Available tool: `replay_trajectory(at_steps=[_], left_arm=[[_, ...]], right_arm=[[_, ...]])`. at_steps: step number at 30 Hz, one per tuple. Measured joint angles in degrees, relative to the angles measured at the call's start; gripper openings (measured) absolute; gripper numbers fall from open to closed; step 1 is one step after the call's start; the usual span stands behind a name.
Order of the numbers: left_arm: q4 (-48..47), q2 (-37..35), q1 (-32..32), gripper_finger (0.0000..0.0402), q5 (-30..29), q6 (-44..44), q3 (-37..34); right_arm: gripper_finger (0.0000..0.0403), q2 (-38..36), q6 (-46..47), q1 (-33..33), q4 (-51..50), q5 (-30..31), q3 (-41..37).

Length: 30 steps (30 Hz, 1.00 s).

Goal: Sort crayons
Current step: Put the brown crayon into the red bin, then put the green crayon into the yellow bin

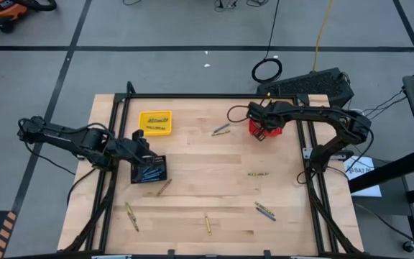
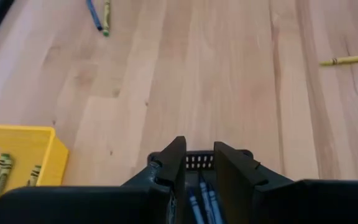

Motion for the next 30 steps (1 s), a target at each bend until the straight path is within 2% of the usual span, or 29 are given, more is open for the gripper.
replay_trajectory(at_steps=[5, 21, 30], left_arm=[[2.1, 0.0, 0.0, 0.0085, -0.2, 0.0, 0.0], [5.3, 0.0, 0.0, 0.0085, -0.2, -0.3, 0.0], [5.3, 0.0, 0.0, 0.0085, -0.2, 0.0, 0.0]], right_arm=[[0.0009, 0.0, -3.4, -0.3, 2.1, -6.0, 0.0], [0.0063, 0.0, -4.2, -0.3, 3.6, -5.7, 0.0], [0.0068, 0.0, -4.1, -0.3, 5.6, -5.7, 1.5]])
